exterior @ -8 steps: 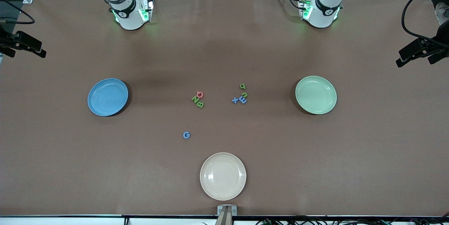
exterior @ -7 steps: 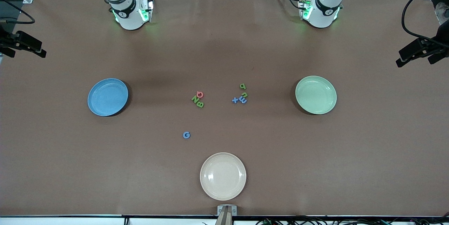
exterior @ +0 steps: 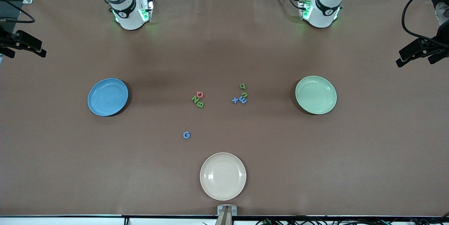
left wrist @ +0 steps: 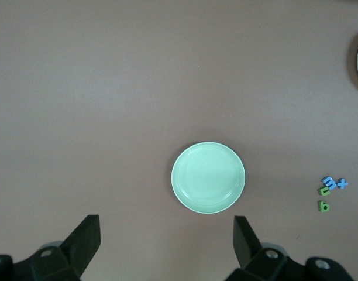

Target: Sort uppercase to blue plate, lowercase to green plate

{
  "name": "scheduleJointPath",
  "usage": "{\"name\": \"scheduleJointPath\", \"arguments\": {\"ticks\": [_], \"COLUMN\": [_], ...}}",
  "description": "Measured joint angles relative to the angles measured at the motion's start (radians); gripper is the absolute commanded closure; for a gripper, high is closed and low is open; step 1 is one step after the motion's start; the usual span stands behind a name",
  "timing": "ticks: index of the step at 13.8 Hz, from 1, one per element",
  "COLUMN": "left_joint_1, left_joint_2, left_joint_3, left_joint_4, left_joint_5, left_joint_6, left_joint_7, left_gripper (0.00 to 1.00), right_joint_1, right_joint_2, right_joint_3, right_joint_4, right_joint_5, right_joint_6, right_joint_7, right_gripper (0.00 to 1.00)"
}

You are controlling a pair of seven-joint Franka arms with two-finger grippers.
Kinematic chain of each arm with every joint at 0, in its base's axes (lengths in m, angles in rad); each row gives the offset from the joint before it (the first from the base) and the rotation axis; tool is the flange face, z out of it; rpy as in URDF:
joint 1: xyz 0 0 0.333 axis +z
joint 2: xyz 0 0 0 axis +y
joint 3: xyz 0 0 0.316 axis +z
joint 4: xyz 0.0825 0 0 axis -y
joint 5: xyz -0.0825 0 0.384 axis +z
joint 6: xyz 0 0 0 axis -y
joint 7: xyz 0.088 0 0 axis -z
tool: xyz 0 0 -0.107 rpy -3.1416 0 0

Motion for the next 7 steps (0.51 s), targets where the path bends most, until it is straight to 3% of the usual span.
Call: {"name": "scheduleJointPath", "arguments": {"ticks": [5,7], "left_joint_1": [-0.02,-0.071], "left_joint_2": [0.018,0.056], "left_joint_3": [-0.012,-0.057], "left_joint_4": [-0.013,-0.023], "left_joint_5": [-0.099,-0.127], "left_joint_6": [-0.075,-0.067], "left_joint_7": [-0.002,-0.063], "left_gripper": [0.0,0.0], "right_joint_1": [0.0,0.0], "right_joint_2": [0.0,0.0], "right_joint_3": [0.0,0.0], "right_joint_4": [0.0,-0.001], "right_joint_5": [0.0,0.001], "right_joint_6": [-0.001,-0.002], "right_joint_7": [0.0,0.003], "right_gripper": [0.0,0.0]}}
